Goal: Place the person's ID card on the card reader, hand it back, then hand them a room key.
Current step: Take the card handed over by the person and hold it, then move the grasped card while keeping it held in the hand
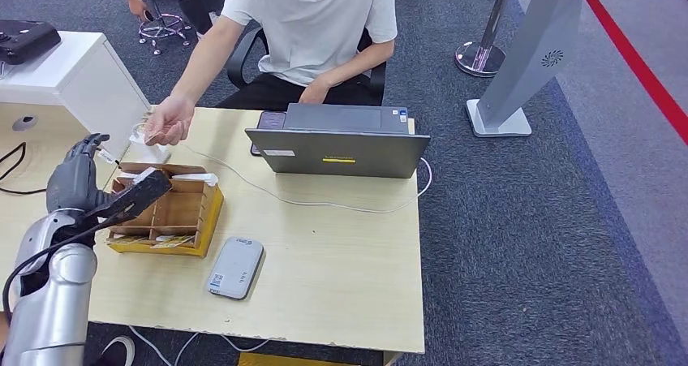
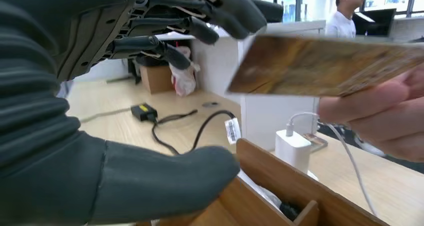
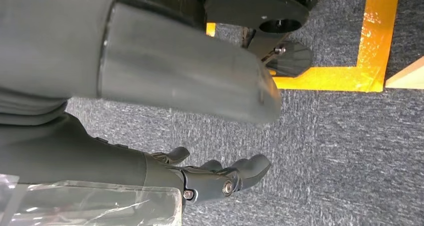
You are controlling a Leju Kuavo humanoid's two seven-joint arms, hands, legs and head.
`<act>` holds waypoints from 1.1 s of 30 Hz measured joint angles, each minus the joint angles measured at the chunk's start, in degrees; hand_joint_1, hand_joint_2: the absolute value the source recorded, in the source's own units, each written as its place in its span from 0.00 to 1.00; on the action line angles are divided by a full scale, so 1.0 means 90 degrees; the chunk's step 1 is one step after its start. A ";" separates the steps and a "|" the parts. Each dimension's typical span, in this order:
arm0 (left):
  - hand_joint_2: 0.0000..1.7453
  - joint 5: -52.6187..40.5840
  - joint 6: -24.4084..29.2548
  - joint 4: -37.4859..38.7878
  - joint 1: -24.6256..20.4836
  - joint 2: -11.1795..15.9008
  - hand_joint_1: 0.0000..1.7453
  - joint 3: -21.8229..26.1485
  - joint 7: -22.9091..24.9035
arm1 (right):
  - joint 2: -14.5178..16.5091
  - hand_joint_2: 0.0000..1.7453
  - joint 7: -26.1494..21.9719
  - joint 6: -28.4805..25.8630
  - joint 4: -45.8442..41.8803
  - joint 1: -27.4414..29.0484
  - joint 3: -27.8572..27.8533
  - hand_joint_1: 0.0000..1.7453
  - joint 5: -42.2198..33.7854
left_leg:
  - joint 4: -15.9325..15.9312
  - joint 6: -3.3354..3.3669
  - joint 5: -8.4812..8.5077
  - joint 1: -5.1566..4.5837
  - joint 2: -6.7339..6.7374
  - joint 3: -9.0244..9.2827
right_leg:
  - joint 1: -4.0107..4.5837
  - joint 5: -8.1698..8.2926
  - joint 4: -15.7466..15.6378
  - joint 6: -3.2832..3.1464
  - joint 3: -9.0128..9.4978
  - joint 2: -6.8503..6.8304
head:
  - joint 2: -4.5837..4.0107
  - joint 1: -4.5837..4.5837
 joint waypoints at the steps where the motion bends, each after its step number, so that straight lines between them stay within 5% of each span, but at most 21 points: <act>1: 1.00 -0.0156 0.0059 0.0000 -0.0027 0.0058 1.00 -0.0121 0.0104 | 0.0019 0.75 0.0020 -0.0015 0.0000 0.0000 0.0001 0.00 0.0006 | 0.0000 0.0000 0.0000 0.0000 0.0000 0.0000 | 0.0000 0.0000 0.0000 0.0000 0.0000 0.0001 | 0.0000 0.0000; 2: 1.00 -0.0317 0.0118 -0.0001 -0.0055 0.0118 1.00 -0.0252 0.0205 | 0.0040 1.00 0.0038 -0.0027 0.0001 0.0000 0.0002 0.00 0.0018 | 0.0000 0.0000 0.0000 0.0000 0.0000 0.0000 | 0.0000 0.0000 0.0000 0.0000 0.0000 0.0001 | 0.0000 0.0001; 18: 1.00 -0.2943 0.1152 -0.0051 -0.0396 0.0852 1.00 -0.2218 0.1706 | 0.0364 1.00 0.0289 -0.0236 0.0010 0.0000 0.0048 0.00 0.0290 | 0.0000 0.0000 0.0000 0.0000 0.0003 0.0000 | 0.0000 0.0000 0.0001 0.0000 0.0000 0.0005 | 0.0000 0.0000; 33: 1.00 -0.3383 0.1532 -0.1065 0.0164 0.0396 1.00 -0.3223 0.1475 | 0.0526 1.00 0.0423 -0.0475 0.0010 0.0002 0.0081 0.00 0.0269 | 0.0001 0.0000 -0.0001 -0.0001 0.0003 -0.0005 | 0.0000 0.0000 -0.0001 0.0000 0.0006 0.0005 | 0.0000 0.0001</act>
